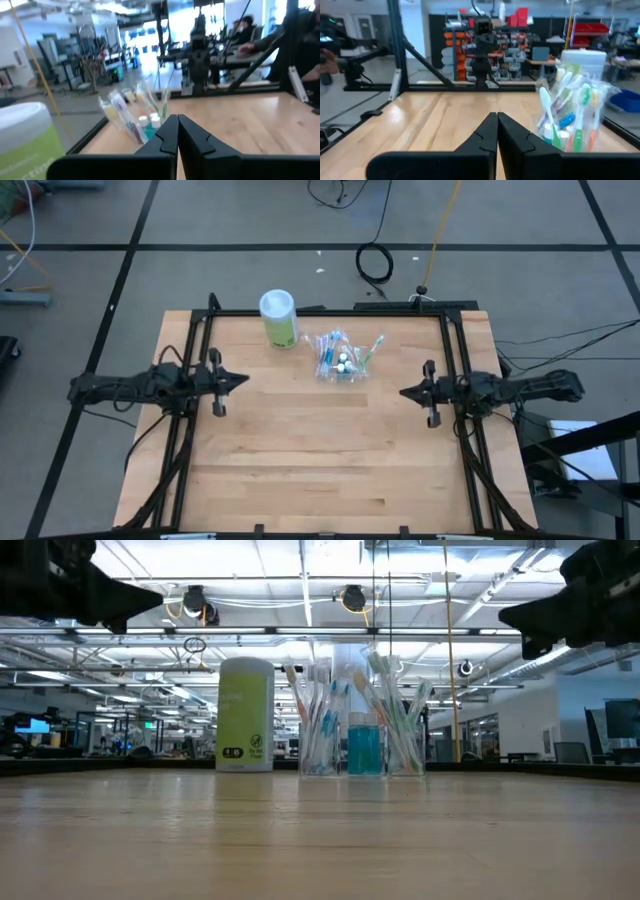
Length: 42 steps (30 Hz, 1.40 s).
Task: Pick & Place toothbrushing station
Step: Return to Home Position
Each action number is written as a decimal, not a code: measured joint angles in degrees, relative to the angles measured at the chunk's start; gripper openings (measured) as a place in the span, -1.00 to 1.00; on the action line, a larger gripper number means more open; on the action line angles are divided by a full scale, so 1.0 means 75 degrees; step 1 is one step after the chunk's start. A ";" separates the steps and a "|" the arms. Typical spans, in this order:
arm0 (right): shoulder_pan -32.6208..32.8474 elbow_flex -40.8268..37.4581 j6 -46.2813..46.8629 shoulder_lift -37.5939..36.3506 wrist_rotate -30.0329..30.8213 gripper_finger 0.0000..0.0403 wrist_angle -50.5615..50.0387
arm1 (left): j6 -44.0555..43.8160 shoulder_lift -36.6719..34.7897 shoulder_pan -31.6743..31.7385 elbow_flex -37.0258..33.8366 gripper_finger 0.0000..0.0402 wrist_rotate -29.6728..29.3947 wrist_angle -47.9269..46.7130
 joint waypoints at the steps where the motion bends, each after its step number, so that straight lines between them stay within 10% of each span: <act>1: 0.0000 -0.0101 -0.0025 -0.0148 -0.0051 -0.99 0.0025 | 0.0060 -0.0147 0.0000 -0.0156 -0.95 0.0046 0.0145; 20: -0.0003 -0.0667 -0.0078 -0.0996 -0.0774 -0.98 -0.0188 | -0.0235 -0.0928 0.0000 -0.1017 -0.90 0.1798 0.0379; 42: -0.0003 -0.0681 -0.0114 -0.0993 -0.0768 -0.98 -0.0270 | -0.0048 -0.0928 0.0000 -0.1017 -0.89 0.1698 0.0394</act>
